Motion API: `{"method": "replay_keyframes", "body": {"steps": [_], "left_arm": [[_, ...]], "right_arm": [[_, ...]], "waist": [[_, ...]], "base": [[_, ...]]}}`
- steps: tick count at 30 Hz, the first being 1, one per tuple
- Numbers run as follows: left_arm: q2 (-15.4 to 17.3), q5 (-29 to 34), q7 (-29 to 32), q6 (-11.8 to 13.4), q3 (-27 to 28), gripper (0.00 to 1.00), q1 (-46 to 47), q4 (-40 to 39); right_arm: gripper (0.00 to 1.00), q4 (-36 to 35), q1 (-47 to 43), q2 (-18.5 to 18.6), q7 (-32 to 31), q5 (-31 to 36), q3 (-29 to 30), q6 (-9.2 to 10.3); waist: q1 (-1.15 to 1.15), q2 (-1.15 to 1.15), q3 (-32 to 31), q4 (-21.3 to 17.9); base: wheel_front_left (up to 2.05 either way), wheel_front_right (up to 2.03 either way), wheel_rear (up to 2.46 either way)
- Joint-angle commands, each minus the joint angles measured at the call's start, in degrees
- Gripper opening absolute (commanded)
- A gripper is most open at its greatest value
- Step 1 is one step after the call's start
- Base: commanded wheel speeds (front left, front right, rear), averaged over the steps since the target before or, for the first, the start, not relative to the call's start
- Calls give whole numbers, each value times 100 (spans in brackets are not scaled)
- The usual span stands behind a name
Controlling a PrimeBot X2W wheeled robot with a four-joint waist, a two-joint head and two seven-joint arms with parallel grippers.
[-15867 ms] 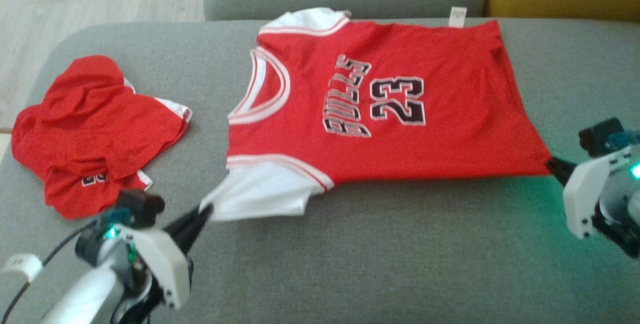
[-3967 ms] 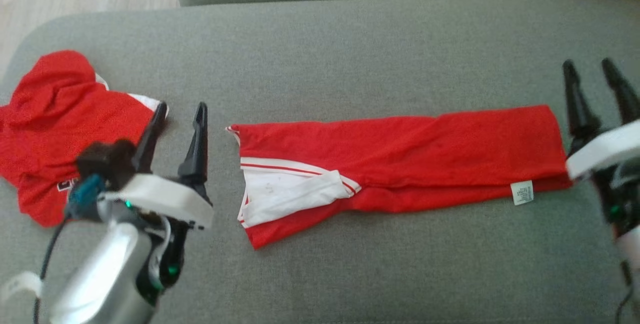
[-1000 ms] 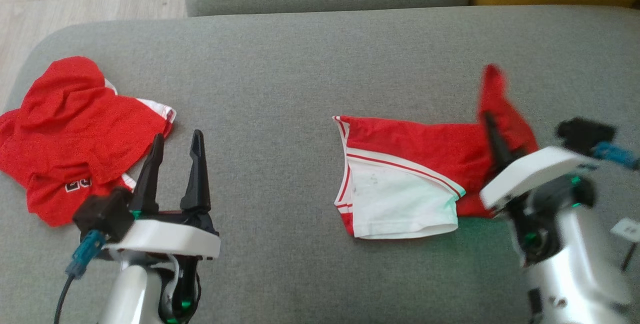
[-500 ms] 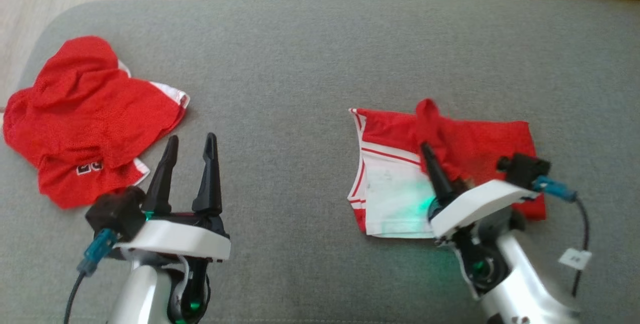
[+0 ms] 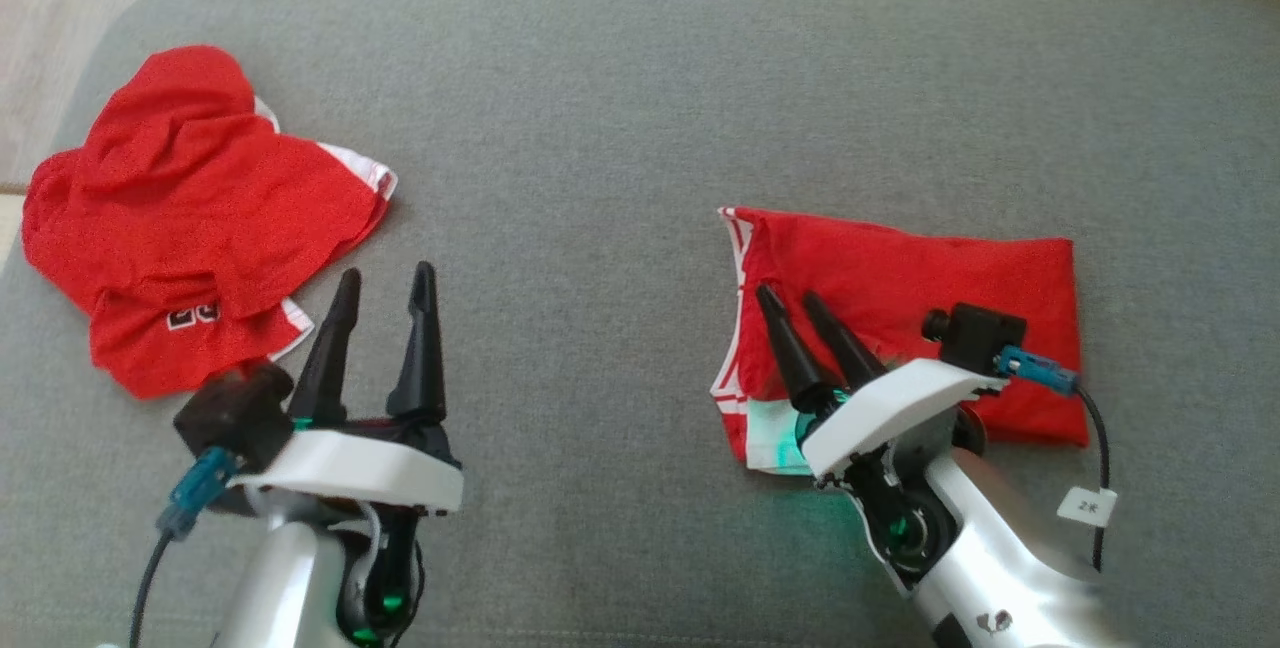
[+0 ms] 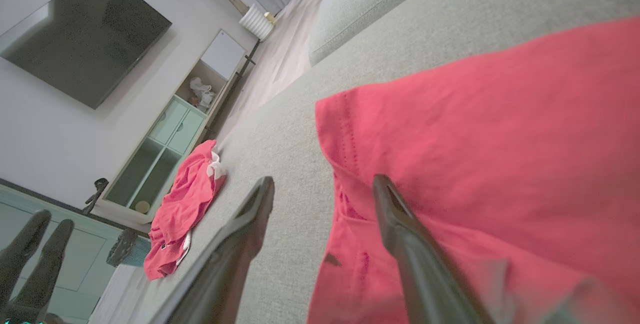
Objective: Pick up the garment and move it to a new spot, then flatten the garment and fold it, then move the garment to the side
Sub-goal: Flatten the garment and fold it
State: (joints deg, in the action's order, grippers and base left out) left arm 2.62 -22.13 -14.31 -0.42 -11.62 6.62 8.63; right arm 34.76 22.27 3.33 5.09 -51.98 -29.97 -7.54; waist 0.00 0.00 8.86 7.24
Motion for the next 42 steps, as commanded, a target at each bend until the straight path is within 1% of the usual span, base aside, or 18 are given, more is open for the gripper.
{"method": "replay_keyframes", "body": {"steps": [1, 5, 7, 9, 13, 15, 18, 21, 24, 26, 28, 29, 30, 33, 36, 39, 42], "left_arm": [[26, -9, -69, 19, 242, 100, 188, -161], [26, -20, -69, 23, 334, 100, 128, -99], [26, -23, -69, 20, 356, 100, 117, -102], [26, -17, -69, 20, 376, 100, 111, -121], [26, 2, -69, 30, 433, 100, 93, -181], [26, 11, -69, 27, 443, 100, 87, -229], [26, 19, -69, 31, 416, 100, 99, -322], [26, 24, -69, 48, 402, 100, 130, -414], [26, 41, -69, 55, 374, 100, 160, -487], [26, 72, -69, 55, 345, 100, 173, -510], [26, 161, -69, 62, 301, 100, 171, -514], [26, 216, -69, 68, 278, 100, 165, -515], [26, 296, -69, 88, 243, 100, 133, -523], [26, 516, -69, 137, 165, 100, 53, -547], [26, 798, -69, 217, 105, 100, -43, -608], [26, 790, -69, 316, 130, 100, -137, -632], [26, 791, -69, 342, 140, 100, -144, -666]], "right_arm": [[100, -179, 218, -45, 84, -45, -124, 5], [100, -369, 314, -45, 85, -59, -257, 5], [100, -391, 394, -45, 81, 183, -167, 5], [100, -370, 492, -45, 77, 571, 103, 5], [100, -515, 635, -33, -54, 1703, 883, 5], [100, -769, 607, 37, -197, 2236, 1266, 5], [100, -1259, 450, 245, -393, 2989, 1739, 5], [100, -1793, 202, 414, -487, 3431, 2107, 5], [100, -2238, -102, 642, -356, 3884, 2324, 5], [100, -2436, -340, 673, -235, 4003, 2475, 5], [100, -2587, -575, 730, -46, 4259, 2629, 5], [100, -2635, -691, 720, 52, 4364, 2705, 5], [100, -2690, -917, 636, 255, 4535, 2878, 5], [100, -2666, -1197, 426, 498, 4663, 3129, 5], [100, -2561, -1365, 297, 630, 4743, 3240, 5], [100, -2476, -1390, 248, 721, 4798, 3269, 5], [100, -2440, -1350, 238, 767, 4837, 3300, 5]], "waist": [[0, 0, -27, -31], [0, 0, -151, -159], [0, 0, -212, -229], [0, 0, -276, -301], [0, 0, -358, -444], [0, 0, -372, -503], [0, 0, -363, -554], [0, 0, -323, -592], [0, 0, -281, -615], [0, 0, -263, -624], [0, 0, -245, -631], [0, 0, -238, -635], [0, 0, -227, -650], [0, 0, -217, -681], [0, 0, -203, -722], [0, 0, -182, -754], [0, 0, -141, -752]], "base": [[0, 0, 0], [0, 0, 0], [0, 0, 0], [0, 0, 0], [0, 0, 0], [0, 0, 0], [0, 0, 0], [0, 0, 0], [0, 0, 0], [0, 0, 0], [0, 0, 0], [0, 0, 0], [0, 0, 0], [0, 0, 0], [0, 0, 0], [0, 0, 0], [0, 0, 0]]}}
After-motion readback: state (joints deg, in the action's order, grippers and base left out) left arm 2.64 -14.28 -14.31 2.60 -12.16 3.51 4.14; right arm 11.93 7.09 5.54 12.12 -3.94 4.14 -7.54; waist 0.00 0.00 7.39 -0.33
